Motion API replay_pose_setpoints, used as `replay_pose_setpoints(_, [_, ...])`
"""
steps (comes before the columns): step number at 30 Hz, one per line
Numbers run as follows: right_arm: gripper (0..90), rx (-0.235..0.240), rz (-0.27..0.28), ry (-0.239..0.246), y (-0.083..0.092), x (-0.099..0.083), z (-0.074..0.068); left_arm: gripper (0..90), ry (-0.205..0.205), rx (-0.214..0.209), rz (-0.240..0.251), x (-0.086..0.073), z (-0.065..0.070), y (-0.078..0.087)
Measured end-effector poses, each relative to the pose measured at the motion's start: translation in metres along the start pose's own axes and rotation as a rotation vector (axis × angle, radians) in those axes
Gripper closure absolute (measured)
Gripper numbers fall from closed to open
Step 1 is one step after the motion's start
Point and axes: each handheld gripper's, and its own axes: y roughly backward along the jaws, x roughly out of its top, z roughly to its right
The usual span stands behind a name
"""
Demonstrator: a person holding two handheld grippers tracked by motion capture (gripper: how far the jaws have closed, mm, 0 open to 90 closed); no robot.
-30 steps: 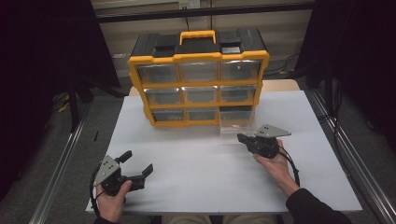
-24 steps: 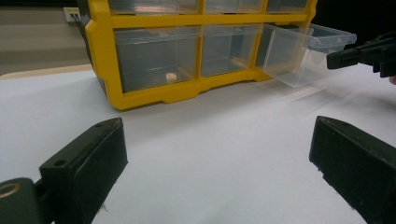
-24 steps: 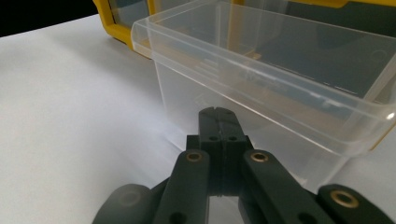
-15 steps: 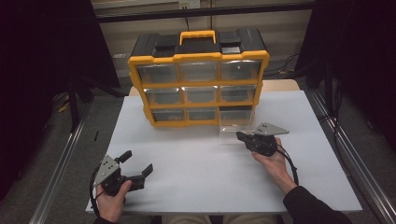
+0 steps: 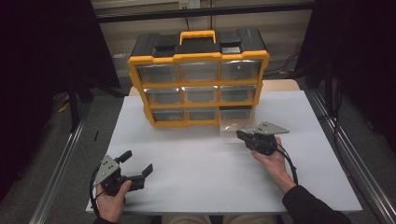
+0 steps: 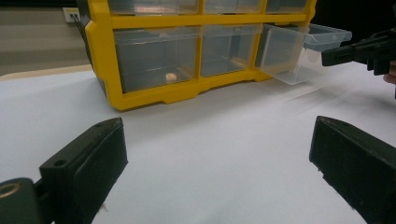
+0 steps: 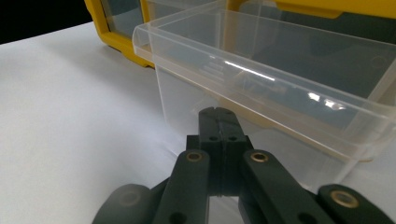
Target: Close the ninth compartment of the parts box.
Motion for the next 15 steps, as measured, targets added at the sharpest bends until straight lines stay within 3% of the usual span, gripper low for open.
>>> replay_pose_setpoints(15, [90.0, -0.009, 0.007, 0.002, -0.0039, 0.0007, 0.0023, 3.9, -0.002, -0.001, 0.0, 0.0, 0.0001, 0.0001])
